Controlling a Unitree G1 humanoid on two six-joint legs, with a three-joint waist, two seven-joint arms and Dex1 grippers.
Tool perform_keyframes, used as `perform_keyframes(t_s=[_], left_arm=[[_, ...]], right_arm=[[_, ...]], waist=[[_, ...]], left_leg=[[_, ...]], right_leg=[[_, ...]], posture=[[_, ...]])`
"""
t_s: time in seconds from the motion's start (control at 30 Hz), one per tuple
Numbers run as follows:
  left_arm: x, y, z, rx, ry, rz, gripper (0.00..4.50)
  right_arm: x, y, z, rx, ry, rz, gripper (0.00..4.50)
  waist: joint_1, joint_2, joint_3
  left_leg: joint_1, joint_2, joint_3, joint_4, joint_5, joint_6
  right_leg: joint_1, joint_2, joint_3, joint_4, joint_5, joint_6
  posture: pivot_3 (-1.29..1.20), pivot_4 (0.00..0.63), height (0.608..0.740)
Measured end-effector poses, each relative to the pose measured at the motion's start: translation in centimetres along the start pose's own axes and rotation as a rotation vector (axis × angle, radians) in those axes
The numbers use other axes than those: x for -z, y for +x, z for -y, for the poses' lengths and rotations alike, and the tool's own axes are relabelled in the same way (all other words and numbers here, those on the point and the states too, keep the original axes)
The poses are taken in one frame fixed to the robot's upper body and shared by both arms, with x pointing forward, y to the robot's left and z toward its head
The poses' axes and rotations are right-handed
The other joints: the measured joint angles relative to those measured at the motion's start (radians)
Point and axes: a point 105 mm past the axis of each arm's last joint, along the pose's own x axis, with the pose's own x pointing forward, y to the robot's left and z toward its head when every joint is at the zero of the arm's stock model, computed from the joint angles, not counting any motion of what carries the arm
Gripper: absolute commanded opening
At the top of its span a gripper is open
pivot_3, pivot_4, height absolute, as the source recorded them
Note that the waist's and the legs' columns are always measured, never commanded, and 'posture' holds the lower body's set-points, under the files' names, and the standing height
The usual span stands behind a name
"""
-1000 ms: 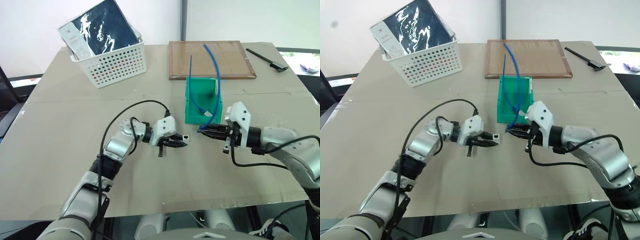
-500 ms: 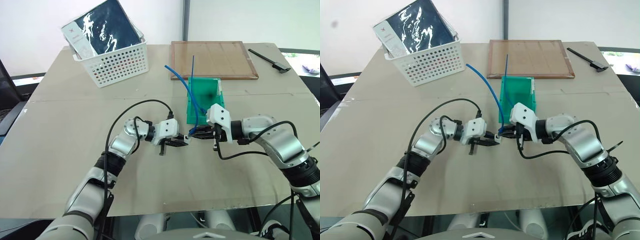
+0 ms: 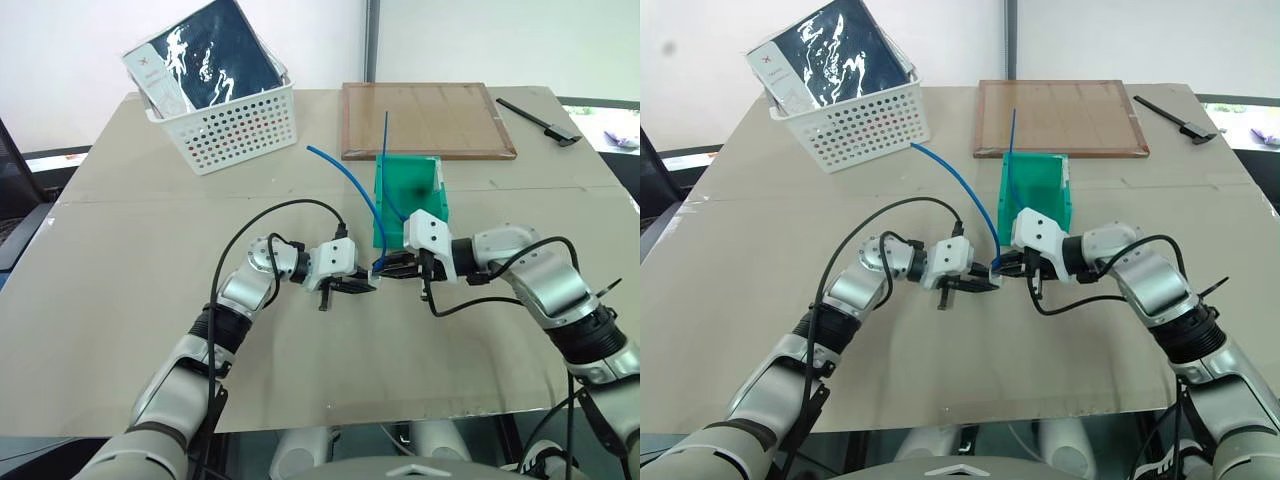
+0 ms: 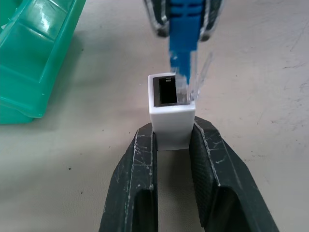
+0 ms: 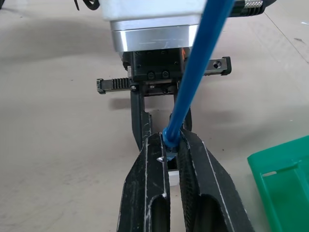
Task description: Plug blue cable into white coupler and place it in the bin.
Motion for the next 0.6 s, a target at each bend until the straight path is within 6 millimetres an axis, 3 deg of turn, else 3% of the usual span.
perform_keyframes(t_s=[0.6], left_arm=[[-0.02, 0.06, 0.00, 0.000, -0.004, 0.002, 0.37]], right_arm=[[0.12, -0.17, 0.35, -0.019, -0.001, -0.002, 0.00]], waist=[[0.001, 0.000, 0.000]], left_leg=[[0.000, 0.000, 0.000, 0.000, 0.000, 0.000]], right_leg=[[0.000, 0.000, 0.000, 0.000, 0.000, 0.000]], posture=[[0.00, 0.150, 0.740]])
